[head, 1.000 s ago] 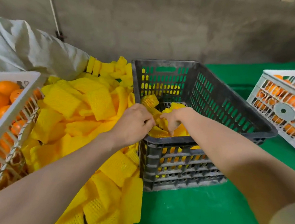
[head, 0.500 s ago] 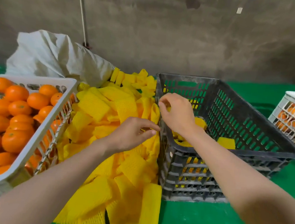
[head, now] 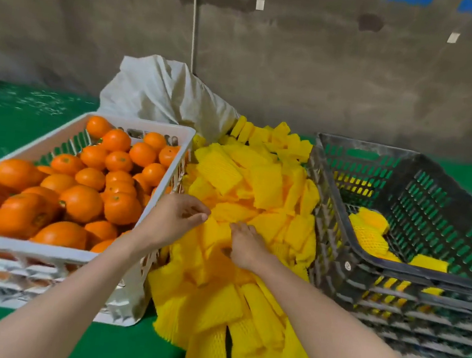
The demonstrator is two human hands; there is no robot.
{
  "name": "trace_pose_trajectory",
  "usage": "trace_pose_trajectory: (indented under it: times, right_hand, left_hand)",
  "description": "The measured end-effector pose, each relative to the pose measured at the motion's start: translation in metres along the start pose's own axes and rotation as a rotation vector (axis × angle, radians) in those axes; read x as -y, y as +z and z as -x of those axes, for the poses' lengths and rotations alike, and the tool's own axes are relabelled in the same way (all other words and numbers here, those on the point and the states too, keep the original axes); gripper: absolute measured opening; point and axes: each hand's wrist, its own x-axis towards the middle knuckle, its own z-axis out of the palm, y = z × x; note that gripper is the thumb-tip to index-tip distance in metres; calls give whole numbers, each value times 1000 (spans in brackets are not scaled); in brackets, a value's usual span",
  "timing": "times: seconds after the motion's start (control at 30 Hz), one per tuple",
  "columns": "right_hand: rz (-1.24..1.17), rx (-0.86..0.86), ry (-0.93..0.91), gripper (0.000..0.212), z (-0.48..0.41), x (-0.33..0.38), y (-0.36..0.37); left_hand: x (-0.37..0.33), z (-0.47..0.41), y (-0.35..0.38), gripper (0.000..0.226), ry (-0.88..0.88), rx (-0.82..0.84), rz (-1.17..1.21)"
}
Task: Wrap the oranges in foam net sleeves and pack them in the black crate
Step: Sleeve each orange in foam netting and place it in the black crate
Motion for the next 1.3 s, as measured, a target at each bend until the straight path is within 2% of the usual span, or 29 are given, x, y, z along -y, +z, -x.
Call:
trace_pose_trajectory:
  times: [0.1,0.17,0.23,0.3,0.37,0.4,0.47,0.53,0.6,0.73,0.8,0.87,0.93,1.0,1.07,1.13,1.17,1.3]
  right_hand:
    - [107,-66,78,57,-8,5,11]
    - [155,-136,82,47,-10,8,11]
    - [146,-176,65,38,-12,8,7]
    - [128,-197,50,30,-13,7,1]
    - [76,-212,39,26,-14,5,-4]
    - [30,-222,34,27,-13,5,-7]
    - [-52,-250,20,31,-12,5,-13]
    - [-91,-273,-2,29,-12,6,-21]
    - [-104,-289,-19,23,-11,9,-31]
    - [-143,-389,-136,14,-4,21,-55]
    - [-138,-383,-205,13,3,28,-69]
    - [-218,-347,-254,14,10,35,-81]
    - [-321,-331,-291,13,16,40,-91]
    - [-382,-340,-315,12,21,45,-99]
    - [-434,-351,-315,11,24,49,-108]
    - [-558,-332,-341,9,28,54,-117]
    - [-627,-310,-359,10,30,57,-121]
    - [-906,-152,-394,30,40,64,-130]
  left_hand:
    - [9,10,-8,13,3,-12,-14]
    - [14,13,-11,14,5,-26,-17]
    - [19,15,-14,16,-1,-116,-1]
    - [25,14,-22,28,-39,-269,34]
    - [38,10,-35,41,-92,-371,-66]
    - [47,6,-43,44,-127,-370,-172]
    - [68,-5,-57,47,-256,-237,-387]
    - [84,-12,-64,46,-369,-3,-550]
    - [95,-14,-65,48,-389,138,-680]
    - [104,-13,-63,54,-323,119,-862]
    - [108,-15,-65,54,-298,114,-874]
    - [109,-17,-68,60,-296,97,-804]
    - [104,-18,-71,67,-278,13,-646]
    - [92,-17,-75,72,-227,-133,-359]
    - [77,-12,-79,68,-173,-243,62]
    - [60,-6,-81,64,-161,-241,519]
    - [52,-4,-79,65,-175,-228,671]
    - [27,-10,-66,53,-223,-203,915]
